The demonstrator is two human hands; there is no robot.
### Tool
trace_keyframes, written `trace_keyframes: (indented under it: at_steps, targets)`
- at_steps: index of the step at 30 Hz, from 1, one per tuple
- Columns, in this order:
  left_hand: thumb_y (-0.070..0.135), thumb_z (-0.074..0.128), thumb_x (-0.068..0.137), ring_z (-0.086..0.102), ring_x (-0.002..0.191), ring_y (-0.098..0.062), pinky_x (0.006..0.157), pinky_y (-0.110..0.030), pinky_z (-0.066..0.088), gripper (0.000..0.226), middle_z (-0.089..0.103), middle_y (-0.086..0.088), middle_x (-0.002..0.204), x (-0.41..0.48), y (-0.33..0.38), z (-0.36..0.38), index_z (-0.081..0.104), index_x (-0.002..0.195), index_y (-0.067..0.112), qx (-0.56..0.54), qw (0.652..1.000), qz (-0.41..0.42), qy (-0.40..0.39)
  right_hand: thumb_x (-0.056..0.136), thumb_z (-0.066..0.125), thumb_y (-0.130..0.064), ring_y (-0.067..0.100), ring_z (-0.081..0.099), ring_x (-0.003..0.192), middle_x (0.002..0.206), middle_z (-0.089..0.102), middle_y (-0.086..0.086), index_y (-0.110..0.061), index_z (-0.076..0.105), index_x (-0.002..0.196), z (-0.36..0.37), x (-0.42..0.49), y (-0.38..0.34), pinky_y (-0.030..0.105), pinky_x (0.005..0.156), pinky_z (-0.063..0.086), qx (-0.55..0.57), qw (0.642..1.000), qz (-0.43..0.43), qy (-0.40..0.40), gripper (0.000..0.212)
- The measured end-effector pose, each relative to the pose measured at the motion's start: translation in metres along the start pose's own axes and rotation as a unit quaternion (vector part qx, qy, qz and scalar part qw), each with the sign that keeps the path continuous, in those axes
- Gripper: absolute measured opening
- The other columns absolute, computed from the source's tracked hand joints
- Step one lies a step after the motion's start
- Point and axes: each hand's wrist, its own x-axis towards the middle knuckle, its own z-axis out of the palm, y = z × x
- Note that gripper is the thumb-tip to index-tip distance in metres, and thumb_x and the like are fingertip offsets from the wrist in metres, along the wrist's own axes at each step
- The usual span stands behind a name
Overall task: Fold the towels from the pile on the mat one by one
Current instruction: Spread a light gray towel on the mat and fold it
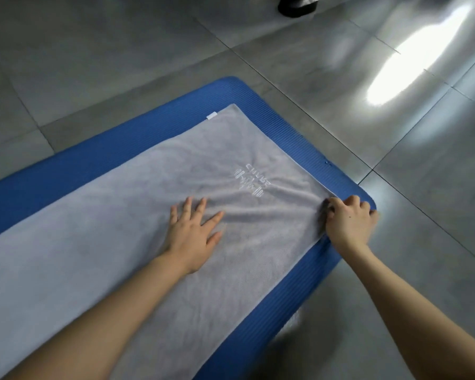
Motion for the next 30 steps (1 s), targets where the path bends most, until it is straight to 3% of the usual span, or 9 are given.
trace_keyframes:
  at_steps: [4, 8, 11, 13, 16, 19, 24, 26, 30]
  targets:
    - [0.059, -0.024, 0.061, -0.003, 0.145, -0.029, 0.115, -0.045, 0.003, 0.092, -0.001, -0.005, 0.158, -0.042, -0.034, -0.017, 0.004, 0.147, 0.040, 0.033, 0.999, 0.026, -0.028, 0.070, 0.066, -0.003, 0.039, 0.052, 0.091, 0.104, 0.058, 0.018, -0.013, 0.068, 0.100, -0.013, -0.029, -0.042, 0.044, 0.085, 0.025, 0.004, 0.992, -0.105, 0.070, 0.031]
    - [0.060, -0.002, 0.090, 0.000, 0.145, -0.023, 0.116, -0.036, 0.002, 0.064, 0.006, -0.002, 0.158, -0.111, -0.092, -0.029, 0.014, 0.147, 0.038, 0.074, 0.994, 0.044, -0.064, 0.065, 0.077, -0.013, 0.036, 0.059, 0.084, 0.101, 0.063, 0.014, -0.015, 0.071, 0.096, -0.026, -0.103, -0.114, 0.043, 0.081, 0.039, 0.117, 0.939, -0.313, 0.080, 0.031]
    - [0.064, -0.011, 0.084, 0.039, 0.133, -0.028, 0.109, -0.034, 0.032, 0.083, 0.044, -0.007, 0.143, -0.176, -0.140, -0.035, 0.048, 0.135, 0.033, 0.110, 0.992, 0.062, -0.021, 0.064, 0.081, -0.021, 0.032, 0.062, 0.083, 0.099, 0.065, 0.008, -0.019, 0.072, 0.095, -0.032, -0.172, -0.164, 0.042, 0.077, 0.048, 0.176, 0.865, -0.468, 0.041, 0.032]
    - [0.052, 0.015, 0.092, 0.066, 0.095, -0.028, 0.079, -0.034, 0.055, 0.063, 0.068, -0.008, 0.107, -0.223, -0.171, -0.024, 0.070, 0.106, 0.025, 0.125, 0.989, 0.072, 0.047, 0.064, 0.081, -0.027, 0.029, 0.063, 0.082, 0.097, 0.066, 0.005, -0.021, 0.072, 0.094, -0.035, -0.214, -0.191, 0.040, 0.075, 0.051, 0.184, 0.821, -0.540, 0.016, 0.031]
    - [0.042, 0.041, 0.081, 0.067, 0.075, -0.025, 0.058, -0.031, 0.057, 0.039, 0.069, -0.005, 0.088, -0.295, -0.202, 0.008, 0.072, 0.091, 0.021, 0.077, 0.996, -0.015, 0.043, 0.068, 0.077, -0.034, 0.024, 0.063, 0.079, 0.096, 0.066, 0.002, -0.024, 0.071, 0.091, -0.035, -0.264, -0.220, 0.035, 0.073, 0.052, 0.190, 0.754, -0.629, -0.001, 0.026]
    - [0.025, 0.065, 0.078, 0.063, 0.076, -0.031, 0.059, -0.036, 0.056, 0.019, 0.066, -0.008, 0.087, -0.361, -0.214, 0.053, 0.071, 0.093, 0.014, -0.008, 0.989, -0.140, 0.056, 0.073, 0.065, -0.043, 0.020, 0.061, 0.081, 0.096, 0.064, -0.002, -0.028, 0.070, 0.091, -0.036, -0.307, -0.241, 0.029, 0.074, 0.050, 0.173, 0.669, -0.723, -0.008, 0.024]
    - [0.017, 0.061, 0.086, 0.055, 0.082, -0.032, 0.058, -0.033, 0.044, 0.015, 0.058, -0.014, 0.087, -0.442, -0.206, 0.113, 0.066, 0.089, 0.003, -0.101, 0.908, -0.402, 0.063, 0.079, 0.057, -0.055, 0.019, 0.057, 0.079, 0.087, 0.061, -0.005, -0.030, 0.068, 0.092, -0.036, -0.365, -0.270, 0.028, 0.071, 0.044, 0.119, 0.550, -0.826, -0.034, 0.030]
    - [0.027, 0.057, 0.089, 0.057, 0.081, -0.030, 0.059, -0.032, 0.040, 0.022, 0.058, -0.011, 0.090, -0.464, -0.192, 0.136, 0.063, 0.088, 0.006, -0.122, 0.889, -0.439, 0.050, 0.079, 0.057, -0.059, 0.019, 0.056, 0.077, 0.084, 0.060, -0.004, -0.030, 0.068, 0.091, -0.032, -0.382, -0.278, 0.030, 0.070, 0.042, 0.081, 0.512, -0.854, -0.042, 0.033]
    - [0.051, 0.053, 0.087, 0.054, 0.077, -0.014, 0.061, -0.027, 0.037, 0.030, 0.057, 0.004, 0.088, -0.488, -0.164, 0.171, 0.058, 0.080, 0.021, -0.186, 0.896, -0.403, 0.000, 0.066, 0.064, -0.067, 0.017, 0.057, 0.076, 0.084, 0.062, -0.006, -0.028, 0.068, 0.091, -0.029, -0.407, -0.282, 0.028, 0.071, 0.044, -0.008, 0.469, -0.882, -0.042, 0.047]
